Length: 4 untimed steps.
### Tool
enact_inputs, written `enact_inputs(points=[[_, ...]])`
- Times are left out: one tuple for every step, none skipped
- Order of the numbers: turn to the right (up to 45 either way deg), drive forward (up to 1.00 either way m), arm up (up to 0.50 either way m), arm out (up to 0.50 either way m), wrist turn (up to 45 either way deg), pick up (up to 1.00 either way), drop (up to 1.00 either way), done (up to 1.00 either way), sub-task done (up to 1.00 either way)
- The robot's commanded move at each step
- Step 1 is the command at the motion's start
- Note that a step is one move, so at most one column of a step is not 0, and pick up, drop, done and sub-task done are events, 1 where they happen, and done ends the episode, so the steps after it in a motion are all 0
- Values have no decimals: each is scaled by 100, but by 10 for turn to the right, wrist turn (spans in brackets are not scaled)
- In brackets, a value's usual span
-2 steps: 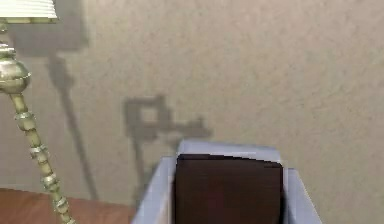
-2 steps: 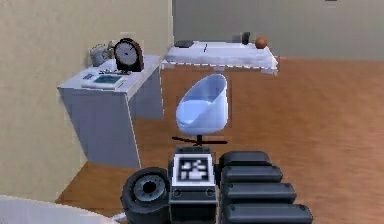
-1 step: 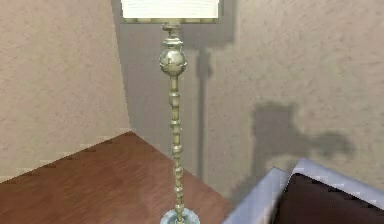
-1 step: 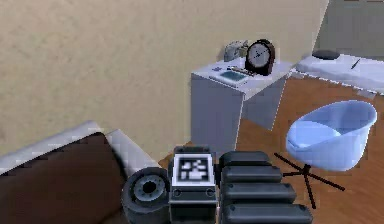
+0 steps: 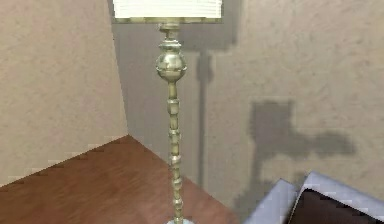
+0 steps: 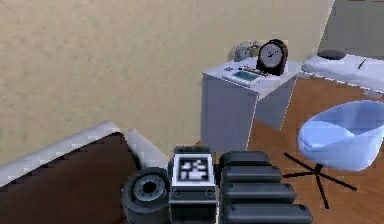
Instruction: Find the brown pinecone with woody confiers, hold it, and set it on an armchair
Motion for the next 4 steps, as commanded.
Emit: enact_inputs(points=[[450,0,0,0,0,0,0,0,0],[450,0,0,0,0,0,0,0,0],[180,0,0,0,0,0,0,0,0],[-450,0,0,0,0,0,0,0,0]])
